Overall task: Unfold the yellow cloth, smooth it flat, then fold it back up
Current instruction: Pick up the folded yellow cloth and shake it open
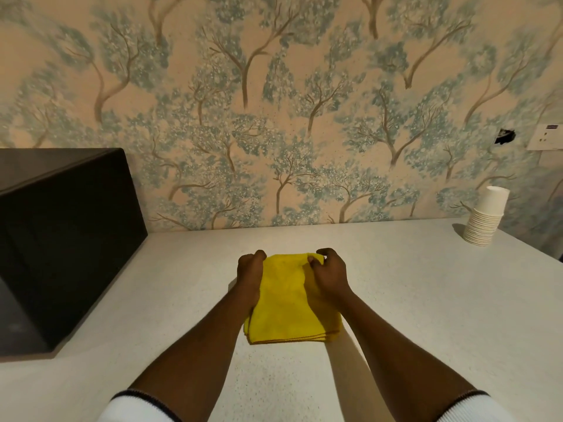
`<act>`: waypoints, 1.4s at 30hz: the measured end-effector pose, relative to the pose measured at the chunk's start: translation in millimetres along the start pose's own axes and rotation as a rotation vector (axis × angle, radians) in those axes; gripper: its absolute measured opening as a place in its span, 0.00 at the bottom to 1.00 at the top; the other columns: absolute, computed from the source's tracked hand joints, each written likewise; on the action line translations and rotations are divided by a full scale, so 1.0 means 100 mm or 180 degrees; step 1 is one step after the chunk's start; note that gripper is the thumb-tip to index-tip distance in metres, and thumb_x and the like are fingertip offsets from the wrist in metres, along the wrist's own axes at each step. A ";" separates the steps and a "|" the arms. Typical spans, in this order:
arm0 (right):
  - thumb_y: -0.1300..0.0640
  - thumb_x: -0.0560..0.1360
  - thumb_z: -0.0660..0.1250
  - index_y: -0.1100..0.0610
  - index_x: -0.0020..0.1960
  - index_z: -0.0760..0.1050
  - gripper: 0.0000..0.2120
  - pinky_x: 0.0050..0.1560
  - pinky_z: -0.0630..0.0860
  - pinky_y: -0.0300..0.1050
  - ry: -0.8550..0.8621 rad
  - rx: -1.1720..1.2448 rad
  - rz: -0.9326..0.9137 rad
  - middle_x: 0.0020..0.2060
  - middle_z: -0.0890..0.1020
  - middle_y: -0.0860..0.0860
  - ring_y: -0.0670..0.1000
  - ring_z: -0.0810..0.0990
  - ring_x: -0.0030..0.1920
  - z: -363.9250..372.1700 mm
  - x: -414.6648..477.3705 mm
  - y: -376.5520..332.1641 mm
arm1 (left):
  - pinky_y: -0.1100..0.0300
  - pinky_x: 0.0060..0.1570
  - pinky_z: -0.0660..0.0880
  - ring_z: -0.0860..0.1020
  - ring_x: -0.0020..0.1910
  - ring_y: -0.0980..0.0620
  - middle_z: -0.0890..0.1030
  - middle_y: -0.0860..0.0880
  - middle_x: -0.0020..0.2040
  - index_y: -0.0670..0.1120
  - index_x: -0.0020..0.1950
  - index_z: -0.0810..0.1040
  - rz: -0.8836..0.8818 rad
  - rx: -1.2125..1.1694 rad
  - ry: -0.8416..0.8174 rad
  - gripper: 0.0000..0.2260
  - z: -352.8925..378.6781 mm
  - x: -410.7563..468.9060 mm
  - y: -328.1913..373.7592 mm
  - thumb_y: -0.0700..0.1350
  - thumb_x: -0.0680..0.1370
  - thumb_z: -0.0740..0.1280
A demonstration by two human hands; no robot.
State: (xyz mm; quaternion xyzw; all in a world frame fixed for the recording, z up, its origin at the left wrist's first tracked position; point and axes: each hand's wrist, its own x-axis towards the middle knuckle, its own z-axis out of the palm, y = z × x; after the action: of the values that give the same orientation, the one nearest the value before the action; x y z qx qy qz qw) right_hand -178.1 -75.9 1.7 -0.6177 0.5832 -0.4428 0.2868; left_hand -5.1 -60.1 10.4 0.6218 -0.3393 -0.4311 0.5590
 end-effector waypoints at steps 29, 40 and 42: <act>0.61 0.73 0.69 0.56 0.25 0.68 0.20 0.22 0.60 0.37 -0.2349 0.0587 -0.0685 0.18 0.66 0.46 0.45 0.64 0.20 -0.62 -0.23 -1.73 | 0.55 0.41 0.79 0.81 0.42 0.49 0.82 0.45 0.44 0.49 0.44 0.81 0.1304 0.1753 -0.2076 0.09 -0.97 -1.02 1.72 0.47 0.67 0.76; 0.65 0.72 0.68 0.56 0.29 0.80 0.14 0.31 0.74 0.40 -0.2628 -0.0209 -0.0520 0.26 0.81 0.50 0.50 0.77 0.28 -0.83 -0.77 -2.09 | 0.48 0.54 0.78 0.81 0.52 0.41 0.82 0.38 0.54 0.36 0.54 0.79 0.1241 0.2916 -0.2100 0.14 -1.84 -1.50 1.64 0.41 0.71 0.73; 0.63 0.73 0.69 0.63 0.37 0.80 0.07 0.37 0.74 0.46 -0.2615 -0.0541 -0.0530 0.32 0.81 0.58 0.54 0.77 0.32 -0.86 -0.93 -2.16 | 0.48 0.54 0.76 0.79 0.50 0.43 0.81 0.38 0.53 0.35 0.55 0.78 0.1319 0.2854 -0.1998 0.12 -1.99 -1.59 1.59 0.38 0.74 0.69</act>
State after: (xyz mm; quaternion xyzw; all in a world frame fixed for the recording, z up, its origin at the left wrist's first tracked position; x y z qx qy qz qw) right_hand -146.3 62.7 208.5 -0.8092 0.4030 -0.1319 0.4066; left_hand 123.5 141.1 193.0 0.5608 -0.7524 -0.2908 0.1867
